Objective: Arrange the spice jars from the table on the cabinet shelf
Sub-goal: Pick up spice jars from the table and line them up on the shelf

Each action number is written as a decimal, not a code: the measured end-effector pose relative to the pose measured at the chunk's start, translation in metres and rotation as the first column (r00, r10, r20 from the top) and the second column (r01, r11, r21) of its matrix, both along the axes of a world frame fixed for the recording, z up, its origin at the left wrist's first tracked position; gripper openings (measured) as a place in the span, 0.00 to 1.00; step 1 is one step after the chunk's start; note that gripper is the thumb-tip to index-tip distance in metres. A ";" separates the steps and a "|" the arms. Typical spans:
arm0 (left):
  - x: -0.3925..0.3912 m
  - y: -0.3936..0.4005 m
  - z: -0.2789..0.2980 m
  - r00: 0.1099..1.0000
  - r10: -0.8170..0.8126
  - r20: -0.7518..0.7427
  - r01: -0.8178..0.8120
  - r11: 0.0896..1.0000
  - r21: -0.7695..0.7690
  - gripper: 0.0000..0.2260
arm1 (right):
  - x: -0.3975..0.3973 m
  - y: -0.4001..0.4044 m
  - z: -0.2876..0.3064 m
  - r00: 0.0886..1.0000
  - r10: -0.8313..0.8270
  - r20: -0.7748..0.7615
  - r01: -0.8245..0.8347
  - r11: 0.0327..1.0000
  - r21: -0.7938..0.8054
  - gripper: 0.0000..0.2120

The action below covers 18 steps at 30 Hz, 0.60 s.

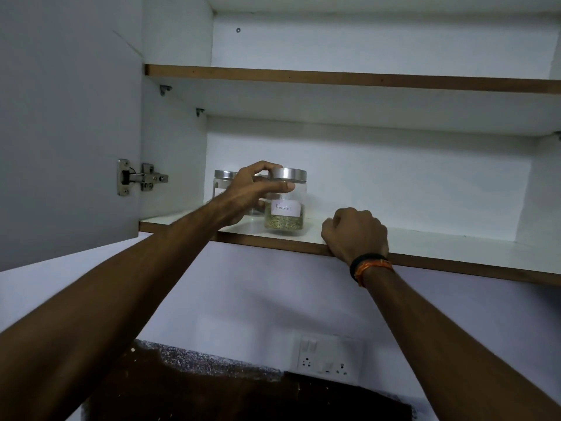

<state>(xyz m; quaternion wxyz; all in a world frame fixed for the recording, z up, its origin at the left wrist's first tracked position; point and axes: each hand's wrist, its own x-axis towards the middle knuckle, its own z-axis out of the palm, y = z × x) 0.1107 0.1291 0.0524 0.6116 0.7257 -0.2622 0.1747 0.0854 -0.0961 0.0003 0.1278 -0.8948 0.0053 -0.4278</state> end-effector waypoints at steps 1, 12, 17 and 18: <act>0.006 0.001 -0.002 1.000 0.010 -0.001 -0.010 1.000 0.000 0.21 | 0.000 0.000 -0.001 1.000 -0.006 0.010 0.006 1.000 -0.008 0.15; 0.051 -0.001 0.000 0.981 0.097 0.166 -0.128 0.975 0.183 0.22 | 0.004 0.002 -0.004 0.995 -0.039 0.088 0.041 0.999 -0.016 0.14; 0.061 0.000 0.025 0.876 0.194 0.442 -0.402 0.801 0.444 0.21 | 0.007 0.001 -0.006 0.992 -0.047 0.115 0.050 0.998 -0.028 0.14; 0.063 -0.001 0.030 0.875 0.182 0.448 -0.411 0.769 0.490 0.21 | 0.008 0.000 -0.006 0.991 -0.048 0.122 0.051 0.998 -0.027 0.14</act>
